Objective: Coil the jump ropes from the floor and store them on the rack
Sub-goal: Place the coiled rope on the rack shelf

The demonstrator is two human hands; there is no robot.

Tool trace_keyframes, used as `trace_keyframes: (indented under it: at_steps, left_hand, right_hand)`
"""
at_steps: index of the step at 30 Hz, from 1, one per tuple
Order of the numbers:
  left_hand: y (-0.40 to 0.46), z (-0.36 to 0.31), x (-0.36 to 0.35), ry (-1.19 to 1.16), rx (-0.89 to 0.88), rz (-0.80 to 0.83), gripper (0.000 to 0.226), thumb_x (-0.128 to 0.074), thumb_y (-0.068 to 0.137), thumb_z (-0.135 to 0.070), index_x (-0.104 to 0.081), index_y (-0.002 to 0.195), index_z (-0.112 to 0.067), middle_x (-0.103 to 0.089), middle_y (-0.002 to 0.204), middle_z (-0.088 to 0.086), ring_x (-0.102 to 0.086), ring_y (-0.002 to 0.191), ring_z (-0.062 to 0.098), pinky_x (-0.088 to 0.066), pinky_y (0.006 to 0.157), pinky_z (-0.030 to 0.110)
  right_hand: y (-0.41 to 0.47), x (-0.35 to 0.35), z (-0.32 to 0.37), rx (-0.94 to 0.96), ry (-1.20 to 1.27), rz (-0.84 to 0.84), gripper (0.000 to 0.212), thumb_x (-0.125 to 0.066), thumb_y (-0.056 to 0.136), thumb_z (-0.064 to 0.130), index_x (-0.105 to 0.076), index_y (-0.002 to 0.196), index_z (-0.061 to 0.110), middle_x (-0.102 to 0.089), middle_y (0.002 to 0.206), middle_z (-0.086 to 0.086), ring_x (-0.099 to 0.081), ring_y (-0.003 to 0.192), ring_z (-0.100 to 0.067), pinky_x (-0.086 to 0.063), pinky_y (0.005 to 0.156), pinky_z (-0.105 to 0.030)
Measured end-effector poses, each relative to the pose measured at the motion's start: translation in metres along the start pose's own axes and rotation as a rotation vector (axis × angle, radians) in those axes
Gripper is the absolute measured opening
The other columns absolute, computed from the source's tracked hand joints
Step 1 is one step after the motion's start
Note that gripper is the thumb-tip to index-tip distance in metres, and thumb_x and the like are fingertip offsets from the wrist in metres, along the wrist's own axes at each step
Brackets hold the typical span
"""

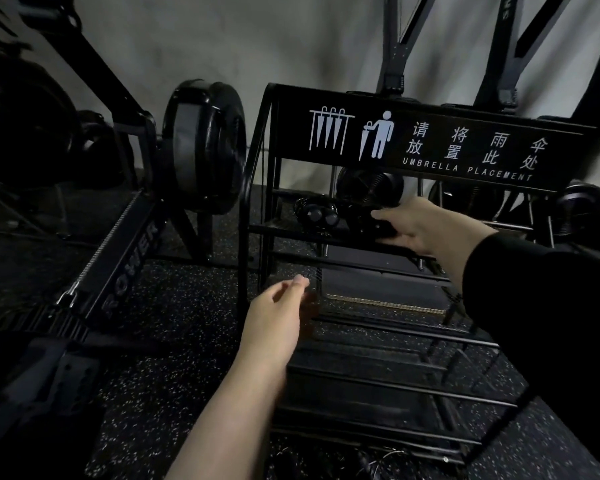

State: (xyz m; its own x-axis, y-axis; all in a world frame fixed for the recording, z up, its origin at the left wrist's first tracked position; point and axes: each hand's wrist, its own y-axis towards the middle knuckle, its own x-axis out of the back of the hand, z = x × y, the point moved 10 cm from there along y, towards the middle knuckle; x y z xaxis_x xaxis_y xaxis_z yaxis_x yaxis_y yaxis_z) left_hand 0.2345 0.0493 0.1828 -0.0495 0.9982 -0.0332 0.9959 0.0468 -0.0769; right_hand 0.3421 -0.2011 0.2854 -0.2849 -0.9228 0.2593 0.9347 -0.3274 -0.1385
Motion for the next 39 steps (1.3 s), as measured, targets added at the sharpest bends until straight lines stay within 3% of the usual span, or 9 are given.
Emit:
trace_keyframes:
  at_steps: [4,9,13,18,22,28,32,34,39]
  left_hand:
    - [0.003,0.002,-0.008,0.058,-0.036,0.036,0.030,-0.049,0.103,-0.049,-0.071,0.111,-0.031,-0.065,0.093,-0.021,-0.059,0.086,-0.005,-0.045,0.069,0.019]
    - [-0.001,0.007,-0.015,0.006,0.011,0.021,0.029,-0.055,0.100,-0.049,-0.074,0.109,-0.029,-0.075,0.101,-0.013,-0.073,0.096,0.012,-0.060,0.091,0.041]
    - [-0.010,0.003,-0.022,-0.017,0.005,0.034,0.027,-0.054,0.102,-0.044,-0.073,0.111,-0.027,-0.071,0.101,-0.013,-0.066,0.091,0.001,-0.055,0.074,0.022]
    - [-0.024,0.010,-0.037,-0.022,0.080,0.066,0.034,-0.057,0.099,-0.053,-0.069,0.120,-0.029,-0.074,0.114,-0.007,-0.069,0.107,0.016,-0.050,0.102,0.043]
    - [-0.033,0.023,-0.061,0.015,0.094,0.079,0.038,-0.055,0.094,-0.059,-0.070,0.110,-0.028,-0.077,0.106,-0.001,-0.074,0.097,0.024,-0.058,0.093,0.049]
    - [-0.063,0.082,-0.116,0.253,0.156,0.306,0.031,-0.048,0.104,-0.042,-0.074,0.097,-0.026,-0.075,0.094,-0.004,-0.070,0.092,0.018,-0.057,0.088,0.041]
    - [-0.086,0.145,-0.136,0.485,0.227,0.506,0.031,-0.049,0.106,-0.041,-0.067,0.117,-0.019,-0.071,0.108,0.002,-0.069,0.100,0.022,-0.057,0.090,0.040]
    - [-0.090,0.177,-0.132,0.560,0.257,0.518,0.032,-0.047,0.107,-0.038,-0.063,0.123,-0.015,-0.070,0.113,0.007,-0.070,0.103,0.025,-0.055,0.083,0.036]
    - [-0.094,0.236,-0.110,0.763,0.309,0.517,0.027,-0.046,0.107,-0.031,-0.066,0.107,-0.012,-0.072,0.114,0.019,-0.070,0.097,0.033,-0.055,0.081,0.038]
  right_hand:
    - [0.001,0.007,0.010,0.126,-0.372,-0.131,0.023,-0.063,0.099,0.022,-0.064,0.112,0.003,-0.066,0.092,-0.009,-0.066,0.082,-0.023,-0.060,0.077,-0.036]
    - [-0.004,0.015,0.013,0.111,-0.775,-0.178,0.039,-0.050,0.104,0.044,-0.049,0.104,0.004,-0.046,0.073,-0.005,-0.049,0.078,-0.025,-0.037,0.063,-0.030]
    - [-0.008,0.024,0.012,0.191,-0.780,-0.218,0.043,-0.049,0.103,0.047,-0.056,0.098,0.004,-0.057,0.082,-0.010,-0.054,0.076,-0.026,-0.038,0.062,-0.031]
    - [-0.074,0.037,0.033,0.651,-0.559,-0.395,0.033,-0.045,0.107,0.038,-0.067,0.100,0.014,-0.061,0.088,-0.003,-0.055,0.074,-0.017,-0.040,0.067,-0.029]
    - [-0.159,0.011,-0.017,0.862,-0.323,-0.275,0.022,-0.053,0.103,0.023,-0.071,0.097,0.012,-0.066,0.092,0.001,-0.059,0.082,-0.008,-0.044,0.074,-0.024]
    - [-0.191,0.010,-0.184,0.518,-0.212,-0.058,0.020,-0.056,0.102,0.022,-0.064,0.120,0.027,-0.072,0.106,0.009,-0.067,0.099,-0.007,-0.052,0.085,-0.025]
    - [-0.182,0.038,-0.297,0.283,-0.475,-0.089,0.012,-0.057,0.099,0.019,-0.068,0.095,0.017,-0.072,0.090,-0.009,-0.067,0.086,-0.027,-0.046,0.073,-0.034]
    - [-0.181,0.042,-0.357,0.105,-0.609,0.019,0.020,-0.057,0.098,0.024,-0.068,0.084,0.016,-0.068,0.077,-0.009,-0.061,0.076,-0.019,-0.044,0.068,-0.034]
    - [-0.198,0.033,-0.468,-0.101,-0.784,0.346,0.033,-0.046,0.098,0.022,-0.047,0.065,0.021,-0.052,0.062,0.001,-0.047,0.058,-0.017,-0.040,0.056,-0.032]
